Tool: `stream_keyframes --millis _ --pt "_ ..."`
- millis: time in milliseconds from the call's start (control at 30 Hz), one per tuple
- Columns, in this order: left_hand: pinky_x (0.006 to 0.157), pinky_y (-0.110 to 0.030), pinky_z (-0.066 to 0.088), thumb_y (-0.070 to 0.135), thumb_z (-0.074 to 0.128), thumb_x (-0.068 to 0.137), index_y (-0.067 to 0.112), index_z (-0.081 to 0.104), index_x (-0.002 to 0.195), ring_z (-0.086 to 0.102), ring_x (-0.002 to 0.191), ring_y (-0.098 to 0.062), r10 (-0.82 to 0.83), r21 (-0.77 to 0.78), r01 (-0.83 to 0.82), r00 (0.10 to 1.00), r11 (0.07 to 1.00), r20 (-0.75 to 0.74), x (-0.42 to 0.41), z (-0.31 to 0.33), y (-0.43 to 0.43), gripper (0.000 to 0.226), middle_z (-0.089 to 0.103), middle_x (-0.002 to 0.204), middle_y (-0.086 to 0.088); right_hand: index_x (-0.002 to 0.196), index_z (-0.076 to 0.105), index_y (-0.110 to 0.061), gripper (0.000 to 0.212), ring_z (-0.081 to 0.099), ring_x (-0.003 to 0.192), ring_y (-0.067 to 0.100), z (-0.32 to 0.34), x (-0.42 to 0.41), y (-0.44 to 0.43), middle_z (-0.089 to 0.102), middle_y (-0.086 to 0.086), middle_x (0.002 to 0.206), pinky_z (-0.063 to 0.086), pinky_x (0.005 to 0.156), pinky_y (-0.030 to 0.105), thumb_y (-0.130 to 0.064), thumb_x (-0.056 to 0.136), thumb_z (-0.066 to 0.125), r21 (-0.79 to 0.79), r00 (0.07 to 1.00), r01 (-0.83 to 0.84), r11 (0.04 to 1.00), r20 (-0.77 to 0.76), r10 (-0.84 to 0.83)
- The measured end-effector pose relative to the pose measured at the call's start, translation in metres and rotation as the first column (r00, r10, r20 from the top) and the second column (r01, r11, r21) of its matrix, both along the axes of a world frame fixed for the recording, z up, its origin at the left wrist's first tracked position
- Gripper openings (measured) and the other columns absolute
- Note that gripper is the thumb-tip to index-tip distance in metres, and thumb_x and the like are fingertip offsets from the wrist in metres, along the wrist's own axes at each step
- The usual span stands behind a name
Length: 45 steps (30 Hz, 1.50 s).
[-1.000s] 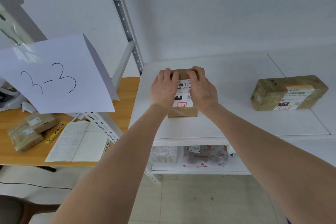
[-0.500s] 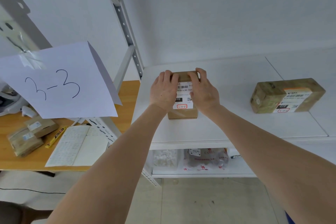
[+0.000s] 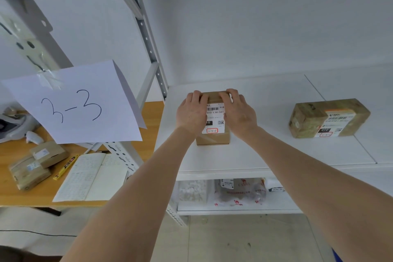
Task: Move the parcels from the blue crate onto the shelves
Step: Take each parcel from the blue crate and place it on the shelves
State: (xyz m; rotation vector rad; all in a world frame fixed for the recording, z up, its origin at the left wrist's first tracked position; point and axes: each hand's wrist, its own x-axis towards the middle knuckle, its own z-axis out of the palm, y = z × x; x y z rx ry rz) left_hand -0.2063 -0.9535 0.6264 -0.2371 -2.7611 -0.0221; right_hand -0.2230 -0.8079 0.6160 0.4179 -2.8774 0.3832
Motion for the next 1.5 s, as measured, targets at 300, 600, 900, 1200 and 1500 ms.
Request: stream_keyframes --millis 300,600,900,1200,1500 --pt "0.1 -0.029 0.036 0.016 0.049 0.091 0.011 0.038 0.14 0.042 0.124 -0.022 -0.009 -0.002 0.009 1.0 1.0 0.002 0.005 0.004 0.0 0.05 0.044 0.135 -0.007 0.142 0.029 -0.018 0.064 0.037 0.124 0.023 0.006 0.001 0.0 0.025 0.003 0.147 0.046 0.07 0.031 -0.009 0.086 0.058 0.048 1.0 0.013 0.999 0.013 -0.013" --pt "0.101 -0.029 0.035 0.02 0.052 0.091 0.013 0.034 0.14 0.042 0.124 -0.022 0.013 -0.065 -0.013 1.0 0.998 -0.007 0.013 0.009 -0.003 0.053 0.042 0.135 -0.006 0.143 0.028 -0.018 0.069 0.036 0.126 0.026 0.012 0.008 0.001 0.024 0.006 0.148 0.042 0.087 0.033 -0.011 0.083 0.062 0.094 1.0 0.002 0.996 -0.002 -0.002" --pt "0.097 -0.032 0.036 0.014 0.056 0.086 0.01 0.045 0.131 0.048 0.116 -0.025 0.003 -0.127 -0.008 0.999 0.992 -0.038 0.025 0.02 0.01 0.047 0.049 0.126 -0.008 0.145 0.029 -0.017 0.065 0.035 0.129 0.028 0.022 0.023 0.016 0.022 0.008 0.151 0.038 0.094 0.036 -0.019 0.088 0.059 0.087 0.999 0.0 0.996 -0.045 0.004" --pt "0.066 -0.031 0.051 0.009 0.078 0.054 0.012 0.069 0.1 0.064 0.08 -0.025 -0.23 -0.113 0.215 0.961 0.97 -0.153 0.035 0.016 0.065 0.047 0.065 0.092 -0.006 0.135 0.045 -0.016 0.051 0.048 0.116 0.026 0.014 0.053 0.067 0.041 0.008 0.134 0.044 0.082 0.034 -0.014 0.087 0.061 0.092 0.989 0.082 0.992 -0.131 -0.069" --pt "0.066 -0.032 0.049 0.009 0.076 0.06 0.011 0.067 0.105 0.063 0.084 -0.025 -0.419 -0.144 0.409 0.907 0.901 -0.046 0.047 -0.01 0.145 0.047 0.064 0.097 -0.006 0.136 0.038 -0.019 0.044 0.044 0.117 0.022 -0.008 0.098 0.146 0.034 0.004 0.135 0.042 0.088 0.032 -0.019 0.094 0.051 0.109 0.96 0.28 0.954 -0.022 -0.279"
